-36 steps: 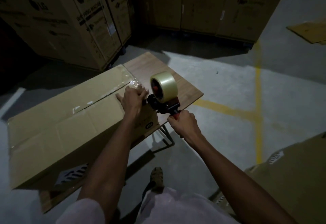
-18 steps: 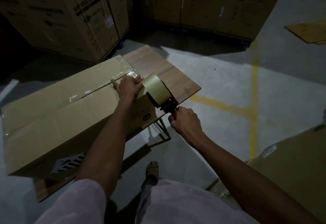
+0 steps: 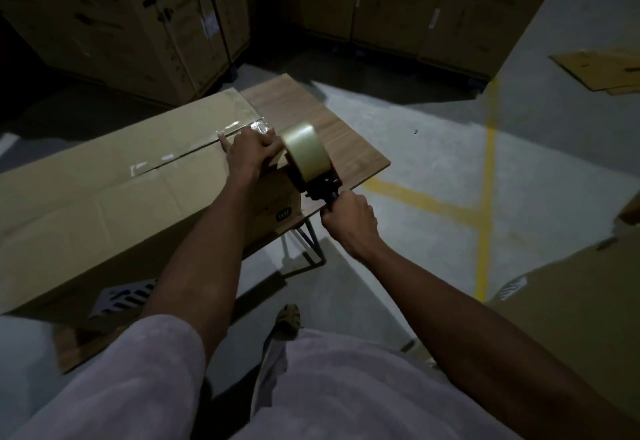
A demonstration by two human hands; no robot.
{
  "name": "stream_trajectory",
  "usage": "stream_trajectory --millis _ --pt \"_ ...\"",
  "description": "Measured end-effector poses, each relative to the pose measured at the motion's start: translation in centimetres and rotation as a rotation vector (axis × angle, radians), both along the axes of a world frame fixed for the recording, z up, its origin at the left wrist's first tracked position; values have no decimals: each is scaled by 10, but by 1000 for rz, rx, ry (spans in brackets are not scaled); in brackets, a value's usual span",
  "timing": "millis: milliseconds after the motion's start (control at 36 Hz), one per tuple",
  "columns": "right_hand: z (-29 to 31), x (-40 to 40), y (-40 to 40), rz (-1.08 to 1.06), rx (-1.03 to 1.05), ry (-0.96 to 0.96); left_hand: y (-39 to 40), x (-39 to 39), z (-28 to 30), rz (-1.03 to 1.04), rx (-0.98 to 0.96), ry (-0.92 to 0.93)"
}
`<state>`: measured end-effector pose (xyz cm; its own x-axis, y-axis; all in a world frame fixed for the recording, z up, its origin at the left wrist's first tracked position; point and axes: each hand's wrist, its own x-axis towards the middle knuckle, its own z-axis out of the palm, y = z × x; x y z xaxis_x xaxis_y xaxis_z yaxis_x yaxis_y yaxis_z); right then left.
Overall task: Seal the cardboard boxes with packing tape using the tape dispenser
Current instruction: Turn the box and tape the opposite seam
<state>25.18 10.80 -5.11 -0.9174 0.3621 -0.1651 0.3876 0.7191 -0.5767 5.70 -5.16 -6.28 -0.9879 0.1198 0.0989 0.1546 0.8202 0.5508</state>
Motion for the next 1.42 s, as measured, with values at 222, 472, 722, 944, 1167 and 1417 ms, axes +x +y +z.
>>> stream_trajectory --millis 222,472,722,944,1167,1417 --pt "4 12 14 -46 -93 -4 2 10 3 -37 7 65" --pt "5 16 18 -38 18 1 5 15 8 34 -20 98" --pt "-4 -10 5 -20 125 19 7 4 2 -1 6 -11" --pt "-39 24 25 -53 182 -113 -2 12 0 -7 21 74" --pt "-74 40 46 -357 -47 -142 8 22 5 -143 -177 94" --pt "-57 -57 20 -462 -258 29 18 47 3 -164 -401 108"
